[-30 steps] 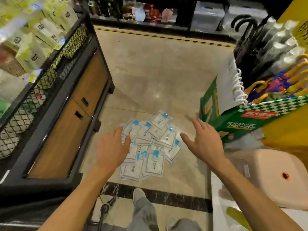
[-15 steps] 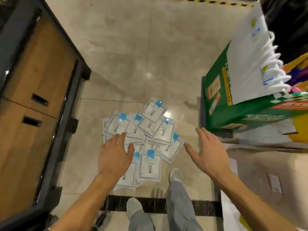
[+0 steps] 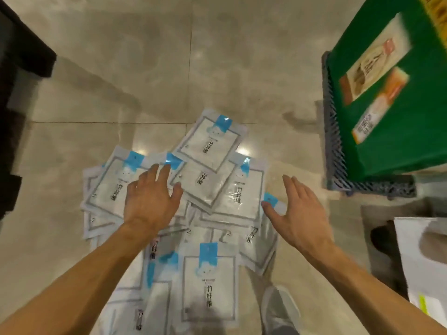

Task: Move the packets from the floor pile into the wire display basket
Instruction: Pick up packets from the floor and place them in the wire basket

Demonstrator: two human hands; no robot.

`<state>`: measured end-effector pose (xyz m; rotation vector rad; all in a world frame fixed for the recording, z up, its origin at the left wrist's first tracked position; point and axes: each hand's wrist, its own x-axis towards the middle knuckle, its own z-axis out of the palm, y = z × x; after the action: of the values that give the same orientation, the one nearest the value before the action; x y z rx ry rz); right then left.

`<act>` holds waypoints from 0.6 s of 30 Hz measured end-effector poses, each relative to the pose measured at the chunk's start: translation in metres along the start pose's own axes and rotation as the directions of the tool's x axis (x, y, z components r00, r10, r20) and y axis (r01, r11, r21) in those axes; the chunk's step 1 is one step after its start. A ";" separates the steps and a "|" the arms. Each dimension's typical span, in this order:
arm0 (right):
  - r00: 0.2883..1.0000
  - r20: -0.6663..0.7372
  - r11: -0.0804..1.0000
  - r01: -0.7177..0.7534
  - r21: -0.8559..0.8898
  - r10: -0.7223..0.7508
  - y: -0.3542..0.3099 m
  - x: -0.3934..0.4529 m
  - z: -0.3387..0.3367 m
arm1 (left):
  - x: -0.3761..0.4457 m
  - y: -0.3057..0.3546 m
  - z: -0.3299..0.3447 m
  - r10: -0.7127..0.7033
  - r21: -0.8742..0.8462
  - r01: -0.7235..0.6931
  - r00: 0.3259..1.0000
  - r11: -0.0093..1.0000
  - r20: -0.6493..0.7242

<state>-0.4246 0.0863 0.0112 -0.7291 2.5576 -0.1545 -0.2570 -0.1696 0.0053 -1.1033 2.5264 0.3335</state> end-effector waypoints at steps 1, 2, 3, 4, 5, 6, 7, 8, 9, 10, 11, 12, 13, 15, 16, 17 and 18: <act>1.000 0.003 1.000 -0.009 0.001 0.009 0.003 0.018 0.026 | 0.022 -0.003 0.018 0.002 -0.004 -0.002 1.000 1.000 -0.001; 1.000 0.004 1.000 -0.023 0.007 0.023 0.005 0.035 0.052 | 0.043 -0.007 0.036 0.002 -0.015 -0.003 1.000 1.000 -0.014; 0.999 -0.001 0.999 -0.039 0.015 0.039 0.007 0.053 0.077 | 0.064 -0.010 0.052 0.007 -0.028 -0.007 0.999 1.000 -0.033; 0.998 -0.013 0.998 -0.054 0.024 0.055 0.008 0.069 0.099 | 0.084 -0.011 0.066 0.015 -0.036 -0.017 0.999 0.999 -0.050; 0.997 -0.031 0.997 -0.074 0.037 0.075 0.008 0.084 0.121 | 0.105 -0.012 0.080 0.026 -0.043 -0.028 0.998 0.999 -0.060; 0.993 -0.055 0.993 -0.100 0.057 0.103 0.008 0.097 0.142 | 0.127 -0.011 0.091 0.038 -0.053 -0.042 0.997 0.998 -0.072; 0.988 -0.073 0.987 -0.133 0.086 0.139 0.008 0.109 0.160 | 0.149 -0.010 0.101 0.048 -0.071 -0.055 0.995 0.996 -0.089; 0.981 -0.082 0.979 -0.167 0.117 0.177 0.007 0.118 0.177 | 0.170 -0.007 0.109 0.052 -0.098 -0.063 0.993 0.993 -0.106; 0.972 -0.095 0.969 -0.198 0.147 0.213 0.007 0.126 0.192 | 0.192 -0.004 0.116 0.055 -0.125 -0.069 0.992 0.990 -0.113; 0.963 -0.119 0.959 -0.218 0.180 0.241 0.007 0.131 0.206 | 0.210 -0.001 0.124 0.051 -0.141 -0.065 0.993 0.988 -0.105; 0.952 -0.156 0.948 -0.226 0.222 0.264 0.007 0.135 0.217 | 0.225 0.002 0.131 0.045 -0.148 -0.057 0.996 0.987 -0.081; 0.941 -0.192 0.937 -0.223 0.268 0.279 0.009 0.137 0.226 | 0.235 0.006 0.141 0.040 -0.146 -0.046 0.998 0.988 -0.044; 0.932 -0.224 0.928 -0.210 0.307 0.285 0.010 0.138 0.232 | 0.241 0.008 0.152 0.034 -0.144 -0.036 0.999 0.989 -0.018; 0.920 -0.276 0.917 -0.169 0.361 0.279 0.015 0.140 0.239 | 0.244 0.009 0.169 0.007 -0.179 -0.015 0.999 0.984 -0.044; 0.917 -0.293 0.911 -0.146 0.385 0.271 0.017 0.140 0.240 | 0.244 0.010 0.172 0.000 -0.213 -0.020 0.996 0.977 -0.092; 0.916 -0.305 0.904 -0.122 0.409 0.262 0.018 0.140 0.241 | 0.245 0.011 0.171 0.006 -0.252 -0.043 0.989 0.967 -0.146; 0.915 -0.311 0.894 -0.104 0.435 0.258 0.019 0.140 0.241 | 0.246 0.013 0.168 0.017 -0.283 -0.072 0.981 0.956 -0.192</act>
<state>-0.4241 0.0343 -0.2633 -0.3099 2.7778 -0.8079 -0.3827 -0.2632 -0.2483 -1.2358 2.7352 0.6589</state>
